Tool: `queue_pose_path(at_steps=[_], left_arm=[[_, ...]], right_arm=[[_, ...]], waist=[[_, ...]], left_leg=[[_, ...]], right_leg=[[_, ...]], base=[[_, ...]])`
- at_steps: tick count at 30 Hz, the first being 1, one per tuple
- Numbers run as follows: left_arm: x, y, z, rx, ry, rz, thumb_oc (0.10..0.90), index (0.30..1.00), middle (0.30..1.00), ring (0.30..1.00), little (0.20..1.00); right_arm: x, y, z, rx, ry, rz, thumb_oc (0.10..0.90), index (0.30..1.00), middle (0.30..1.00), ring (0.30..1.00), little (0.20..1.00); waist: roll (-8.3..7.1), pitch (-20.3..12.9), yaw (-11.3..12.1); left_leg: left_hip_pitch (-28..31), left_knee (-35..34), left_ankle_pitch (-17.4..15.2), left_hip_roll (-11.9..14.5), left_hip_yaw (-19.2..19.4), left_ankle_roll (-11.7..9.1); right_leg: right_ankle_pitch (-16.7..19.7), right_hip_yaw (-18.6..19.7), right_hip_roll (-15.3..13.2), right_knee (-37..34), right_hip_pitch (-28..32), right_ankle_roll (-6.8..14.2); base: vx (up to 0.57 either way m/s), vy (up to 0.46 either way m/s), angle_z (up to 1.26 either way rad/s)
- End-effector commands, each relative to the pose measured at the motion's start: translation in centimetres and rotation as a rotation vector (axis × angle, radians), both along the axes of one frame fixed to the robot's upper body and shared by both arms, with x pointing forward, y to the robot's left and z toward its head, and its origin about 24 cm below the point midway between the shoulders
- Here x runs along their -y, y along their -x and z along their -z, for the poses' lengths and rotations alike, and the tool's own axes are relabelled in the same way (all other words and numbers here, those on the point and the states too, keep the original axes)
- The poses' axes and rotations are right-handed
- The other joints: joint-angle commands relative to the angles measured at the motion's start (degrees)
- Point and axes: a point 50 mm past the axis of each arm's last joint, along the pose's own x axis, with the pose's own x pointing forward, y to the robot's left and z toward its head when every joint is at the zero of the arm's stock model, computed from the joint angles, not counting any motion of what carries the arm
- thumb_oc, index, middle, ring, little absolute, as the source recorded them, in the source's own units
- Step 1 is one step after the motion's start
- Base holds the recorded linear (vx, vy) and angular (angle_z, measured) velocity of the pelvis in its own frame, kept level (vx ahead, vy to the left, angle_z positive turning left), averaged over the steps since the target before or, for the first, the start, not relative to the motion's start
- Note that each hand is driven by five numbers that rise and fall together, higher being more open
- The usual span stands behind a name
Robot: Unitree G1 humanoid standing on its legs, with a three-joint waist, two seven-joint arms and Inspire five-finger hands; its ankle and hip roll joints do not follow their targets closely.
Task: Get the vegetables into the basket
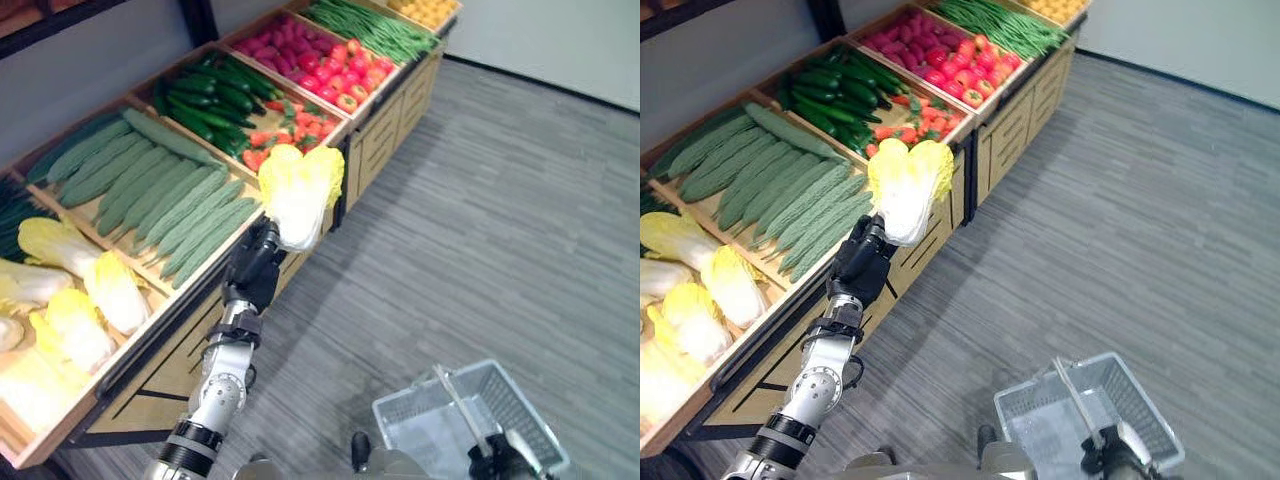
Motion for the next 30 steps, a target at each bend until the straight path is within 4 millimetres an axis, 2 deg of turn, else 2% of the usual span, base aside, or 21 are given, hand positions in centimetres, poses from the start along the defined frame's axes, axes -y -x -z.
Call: queue_pose_path(at_steps=[1, 3, 4, 5, 8, 11, 14, 15, 16, 19, 20, 21, 22, 23, 25, 30], left_arm=[[0.6, -0.7, -7.3, 0.389, 0.039, 0.012, 0.4, 0.3, 0.3, 0.3, 0.3], [0.4, -0.7, -7.4, 0.393, 0.042, 0.0, 0.4, 0.3, 0.3, 0.3, 0.3], [0.4, -0.7, -7.4, 0.393, 0.042, 0.0, 0.4, 0.3, 0.3, 0.3, 0.3], [0.3, -0.6, -7.3, 0.39, 0.039, 0.002, 0.4, 0.3, 0.3, 0.3, 0.3], [0.6, -0.6, -7.3, 0.395, 0.037, 0.022, 0.4, 0.3, 0.3, 0.3, 0.3], [0.9, -0.5, -7.3, 0.398, 0.026, 0.049, 0.4, 0.3, 0.3, 0.3, 0.3], [0.7, -0.4, -7.2, 0.398, 0.015, 0.049, 0.4, 0.3, 0.3, 0.3, 0.3], [0.7, -0.4, -7.2, 0.398, 0.015, 0.049, 0.4, 0.3, 0.3, 0.3, 0.3], [0.6, -0.4, -7.2, 0.402, 0.006, 0.054, 0.4, 0.3, 0.3, 0.3, 0.3], [0.3, -0.5, -7.1, 0.401, -0.022, 0.056, 0.4, 0.3, 0.3, 0.3, 0.3], [0.0, -0.5, -6.9, 0.395, -0.038, 0.054, 0.4, 0.3, 0.3, 0.3, 0.3], [-0.3, -0.5, -7.0, 0.396, -0.047, 0.044, 0.4, 0.3, 0.3, 0.3, 0.3], [-0.4, -0.5, -7.1, 0.396, -0.054, 0.042, 0.4, 0.3, 0.3, 0.3, 0.3], [-0.6, -0.5, -7.0, 0.391, -0.06, 0.034, 0.4, 0.3, 0.3, 0.3, 0.3], [-0.8, -0.6, -6.9, 0.386, -0.054, 0.03, 0.4, 0.3, 0.3, 0.3, 0.3], [-1.0, -0.5, -6.7, 0.372, -0.039, 0.018, 0.4, 0.3, 0.3, 0.3, 0.3]], right_arm=[[2.0, 1.3, -0.7, -0.024, 0.09, -0.015, 0.4, 0.3, 0.3, 0.3, 0.3], [2.3, 1.2, -0.8, -0.025, 0.101, -0.016, 0.4, 0.3, 0.3, 0.3, 0.3], [2.3, 1.2, -0.8, -0.025, 0.101, -0.016, 0.4, 0.3, 0.3, 0.3, 0.3], [2.2, 1.1, -0.8, -0.023, 0.097, -0.02, 0.4, 0.3, 0.3, 0.3, 0.3], [2.2, 1.7, -0.7, -0.033, 0.091, -0.006, 0.4, 0.3, 0.3, 0.3, 0.3], [1.7, 1.9, -0.4, -0.042, 0.073, -0.007, 0.4, 0.3, 0.3, 0.3, 0.3], [1.3, 1.5, -0.3, -0.031, 0.062, -0.001, 0.4, 0.3, 0.3, 0.3, 0.3], [1.3, 1.5, -0.3, -0.031, 0.061, -0.001, 0.4, 0.3, 0.3, 0.3, 0.3], [1.2, 1.2, -0.3, -0.017, 0.057, 0.006, 0.4, 0.3, 0.3, 0.3, 0.3], [1.0, 0.5, -0.4, 0.009, 0.049, 0.002, 0.4, 0.3, 0.3, 0.3, 0.3], [0.6, -0.4, -0.5, 0.037, 0.041, -0.012, 0.4, 0.3, 0.3, 0.3, 0.3], [0.5, -0.7, -0.5, 0.045, 0.04, -0.018, 0.4, 0.3, 0.3, 0.3, 0.3], [0.4, -1.0, -0.5, 0.052, 0.036, -0.021, 0.4, 0.3, 0.3, 0.3, 0.3], [0.3, -1.2, -0.6, 0.065, 0.035, -0.02, 0.4, 0.3, 0.3, 0.3, 0.3], [0.1, -1.6, -0.7, 0.08, 0.029, -0.032, 0.4, 0.3, 0.3, 0.3, 0.3], [0.1, -1.5, -0.7, 0.086, 0.03, -0.036, 0.4, 0.3, 0.3, 0.3, 0.3]], waist=[[-0.83, -0.6, 2.5], [-0.63, -0.2, 3.3], [-0.64, -0.2, 3.3], [-0.29, -0.4, 3.0], [-0.26, -0.9, 2.7], [-1.02, -2.1, 2.2], [-1.75, -2.6, 2.3], [-1.78, -2.6, 2.4], [-2.01, -2.6, 2.1], [-2.29, -2.7, 1.9], [-2.33, -2.3, 1.9], [-2.13, -2.0, 2.4], [-1.86, -1.9, 2.8], [-1.57, -1.7, 3.2], [-1.58, -2.3, 3.5], [-2.57, -3.9, 3.9]], left_leg=[[-8.0, 3.0, 3.5, -0.1, -3.8, 0.7], [-8.8, 1.9, 4.2, -1.1, -7.6, 0.7], [-8.7, 1.9, 4.2, -1.1, -7.6, 0.7], [-7.5, 0.7, 3.8, -1.0, -6.7, 1.0], [-6.0, -0.3, 3.7, -1.1, -5.0, 1.0], [-4.2, -0.6, 1.9, -2.3, -2.0, 2.2], [-3.6, 0.3, 0.0, -3.3, 0.7, 3.4], [-3.5, 0.3, -0.1, -3.3, 0.8, 3.4], [-3.3, 0.8, -1.1, -4.0, 2.8, 4.2], [-2.8, 0.5, -1.9, -4.8, 5.6, 5.0], [-2.4, 0.8, -2.4, -5.0, 6.8, 5.5], [-2.5, 1.2, -2.5, -4.7, 7.6, 5.7], [-2.9, 1.4, -2.4, -4.4, 8.1, 5.8], [-2.7, 1.8, -2.6, -4.1, 8.8, 5.8], [-2.5, 1.5, -2.5, -3.7, 10.0, 5.7], [-1.2, 0.7, -2.5, -3.9, 11.7, 5.2]], right_leg=[[-0.4, -0.6, 1.4, -0.1, -0.6, 3.4], [-0.6, 1.3, 1.9, -0.2, -0.5, 3.4], [-0.6, 1.3, 1.9, -0.2, -0.5, 3.4], [-0.8, 2.5, 2.2, -0.2, -0.4, 3.6], [-1.2, 2.8, 1.5, -0.4, 0.1, 3.9], [-1.1, 4.9, 0.0, 0.1, -0.1, 5.1], [-0.2, 7.4, -1.5, 0.6, -1.0, 6.9], [-0.2, 7.5, -1.6, 0.6, -1.0, 7.0], [0.9, 9.0, -2.5, 0.8, -2.4, 8.3], [3.2, 10.6, -3.4, 0.5, -4.7, 10.1], [3.5, 10.3, -3.5, 2.6, -6.1, 10.7], [2.9, 8.1, -3.7, 4.7, -6.9, 10.5], [2.7, 5.3, -4.4, 6.2, -7.3, 10.2], [1.7, 0.6, -5.8, 7.9, -6.7, 9.8], [1.7, -3.9, -7.1, 9.0, -6.3, 9.3], [3.1, -6.1, -8.3, 4.8, -4.5, 9.6]], base=[[0.09, 0.031, -0.91], [0.07, 0.041, -0.65], [0.07, 0.097, -0.38], [0.06, 0.121, -0.28], [0.09, 0.177, -0.26], [0.09, 0.215, -0.19], [0.03, 0.193, -0.42], [-0.03, 0.245, -0.56], [-0.05, 0.221, -0.59], [-0.08, 0.23, -0.56], [-0.1, 0.173, -0.78], [-0.11, 0.11, -1.11], [-0.12, 0.062, -0.8], [-0.11, 0.055, -0.75], [-0.06, 0.036, -0.34], [0.02, -0.047, -0.32]])
